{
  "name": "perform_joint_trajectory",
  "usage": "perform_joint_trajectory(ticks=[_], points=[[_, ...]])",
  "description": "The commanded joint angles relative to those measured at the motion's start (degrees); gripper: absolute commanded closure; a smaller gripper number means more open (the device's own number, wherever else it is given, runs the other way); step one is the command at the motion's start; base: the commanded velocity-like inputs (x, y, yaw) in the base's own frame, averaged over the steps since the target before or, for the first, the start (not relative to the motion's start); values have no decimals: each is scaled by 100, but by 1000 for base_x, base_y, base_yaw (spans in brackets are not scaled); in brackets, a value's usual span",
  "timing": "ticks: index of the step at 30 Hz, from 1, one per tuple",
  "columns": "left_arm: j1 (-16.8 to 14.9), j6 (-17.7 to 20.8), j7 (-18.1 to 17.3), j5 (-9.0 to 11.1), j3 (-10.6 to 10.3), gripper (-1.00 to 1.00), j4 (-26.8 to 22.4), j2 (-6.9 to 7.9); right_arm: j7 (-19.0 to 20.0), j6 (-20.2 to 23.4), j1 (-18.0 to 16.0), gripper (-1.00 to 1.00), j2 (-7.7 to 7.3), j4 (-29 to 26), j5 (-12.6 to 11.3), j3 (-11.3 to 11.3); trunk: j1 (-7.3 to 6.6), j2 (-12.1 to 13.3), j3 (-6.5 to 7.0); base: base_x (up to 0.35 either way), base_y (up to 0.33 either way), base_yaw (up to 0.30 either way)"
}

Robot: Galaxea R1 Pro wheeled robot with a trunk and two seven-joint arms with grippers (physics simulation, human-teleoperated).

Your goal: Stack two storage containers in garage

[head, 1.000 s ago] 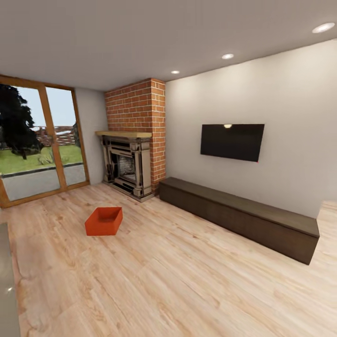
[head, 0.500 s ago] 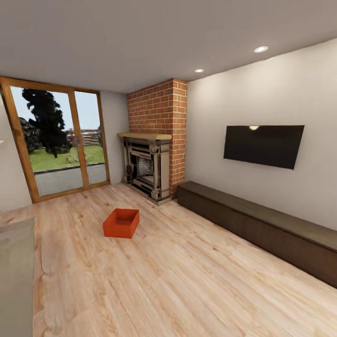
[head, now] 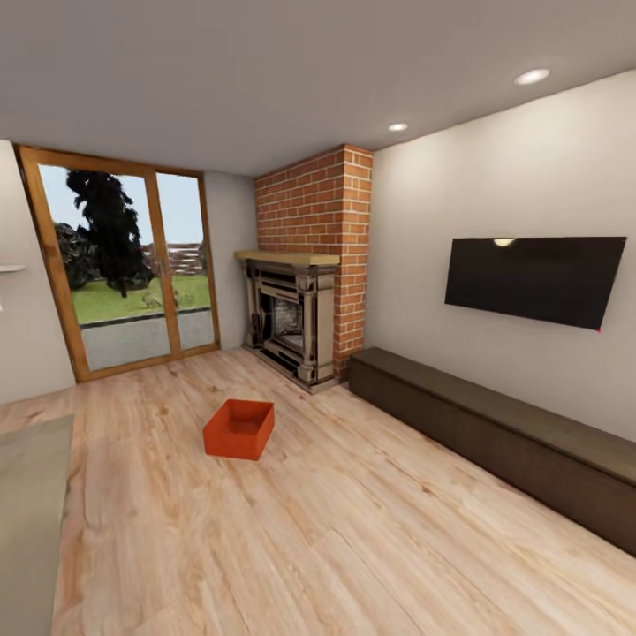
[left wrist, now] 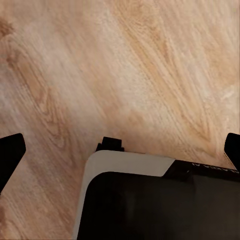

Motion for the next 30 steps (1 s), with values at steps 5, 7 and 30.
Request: perform_joint_trajectory(ticks=[5, 7, 30], points=[[-4, -16, 10, 41, -49, -100, 3, -1, -4, -43, -8, -100, 14, 18, -39, 56, 4, -5, -8, 326, 0, 1], [-4, -16, 10, 41, -49, -100, 3, -1, -3, -41, -8, -100, 9, 18, -43, 57, 4, -5, -8, 326, 0, 0], [-4, 26, 10, 41, -49, -100, 3, -1, -2, 7, -8, -100, 26, 18, -63, 56, 4, -5, -8, 326, 8, 52]])
